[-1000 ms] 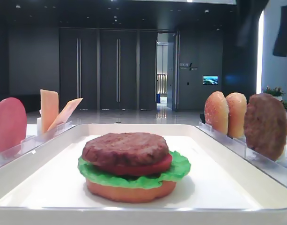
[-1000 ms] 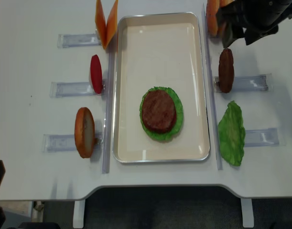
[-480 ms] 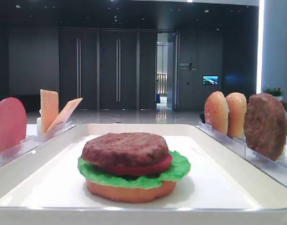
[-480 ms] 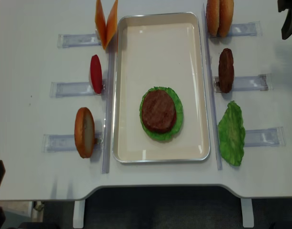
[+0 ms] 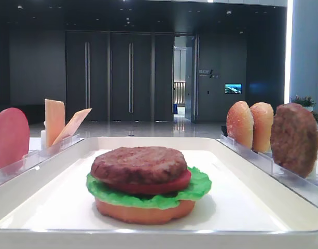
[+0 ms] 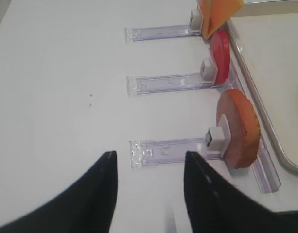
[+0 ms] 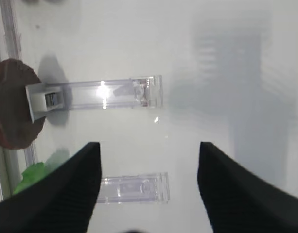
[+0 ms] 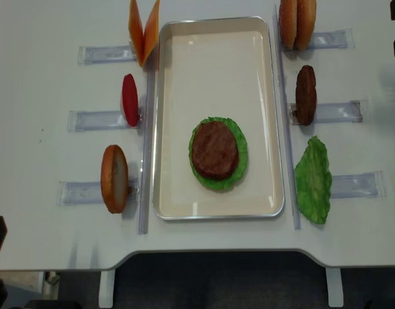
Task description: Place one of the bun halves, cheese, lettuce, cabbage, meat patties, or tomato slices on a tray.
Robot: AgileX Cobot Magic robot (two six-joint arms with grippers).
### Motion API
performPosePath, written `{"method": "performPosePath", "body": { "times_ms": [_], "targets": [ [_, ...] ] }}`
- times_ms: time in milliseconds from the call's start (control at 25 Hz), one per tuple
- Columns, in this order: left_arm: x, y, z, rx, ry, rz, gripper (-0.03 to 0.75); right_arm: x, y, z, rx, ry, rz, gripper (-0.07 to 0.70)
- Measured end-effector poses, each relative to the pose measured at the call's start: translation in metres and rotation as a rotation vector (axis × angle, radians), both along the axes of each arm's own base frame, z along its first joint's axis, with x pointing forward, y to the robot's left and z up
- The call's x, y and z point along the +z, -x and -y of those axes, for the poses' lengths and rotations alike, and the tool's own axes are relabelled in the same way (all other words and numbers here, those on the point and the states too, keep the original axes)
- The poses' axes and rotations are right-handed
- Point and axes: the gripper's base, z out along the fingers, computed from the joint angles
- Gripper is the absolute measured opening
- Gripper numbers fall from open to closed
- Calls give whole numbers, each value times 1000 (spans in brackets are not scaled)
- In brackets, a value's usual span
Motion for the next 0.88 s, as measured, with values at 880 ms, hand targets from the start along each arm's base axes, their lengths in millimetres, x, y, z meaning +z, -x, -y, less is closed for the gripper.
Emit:
{"method": "performPosePath", "body": {
  "times_ms": [880],
  "targets": [
    [0, 0, 0, 0, 0, 0, 345, 29, 232, -18, -24, 30, 528, 417]
  ]
}}
